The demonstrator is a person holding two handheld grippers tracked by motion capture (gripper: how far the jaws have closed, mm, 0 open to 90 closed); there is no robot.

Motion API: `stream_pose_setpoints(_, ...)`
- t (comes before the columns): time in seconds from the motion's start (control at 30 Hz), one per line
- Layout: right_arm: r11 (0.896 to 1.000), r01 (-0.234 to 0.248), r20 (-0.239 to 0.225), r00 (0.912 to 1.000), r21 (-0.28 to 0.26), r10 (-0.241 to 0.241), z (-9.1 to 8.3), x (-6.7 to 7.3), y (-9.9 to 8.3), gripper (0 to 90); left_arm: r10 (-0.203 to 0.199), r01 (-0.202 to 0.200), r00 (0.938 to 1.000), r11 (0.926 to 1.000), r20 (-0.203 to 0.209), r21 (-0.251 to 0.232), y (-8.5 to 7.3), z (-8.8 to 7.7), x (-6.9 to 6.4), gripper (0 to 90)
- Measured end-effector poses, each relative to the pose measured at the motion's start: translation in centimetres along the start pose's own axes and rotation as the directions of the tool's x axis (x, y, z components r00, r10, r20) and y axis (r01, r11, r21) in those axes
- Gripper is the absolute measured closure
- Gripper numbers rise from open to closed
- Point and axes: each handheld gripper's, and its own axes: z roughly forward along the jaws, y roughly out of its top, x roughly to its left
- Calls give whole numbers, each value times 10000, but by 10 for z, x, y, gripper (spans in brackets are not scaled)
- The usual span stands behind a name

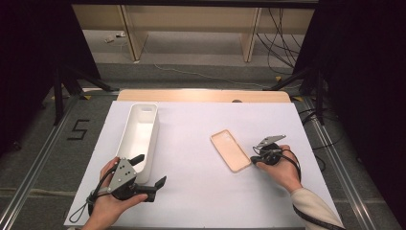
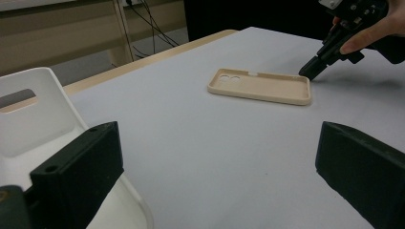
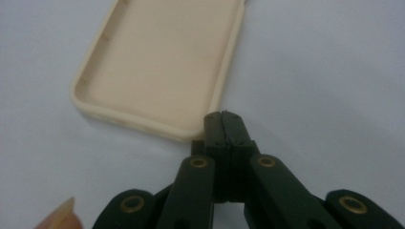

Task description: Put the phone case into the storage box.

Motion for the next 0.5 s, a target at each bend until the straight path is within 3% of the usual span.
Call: stream_pose_setpoints(0.5,9959,823,-493,9955,382,-804,-1,27,3,900,13,-13,10000,10000,12,9,0,0,0,18)
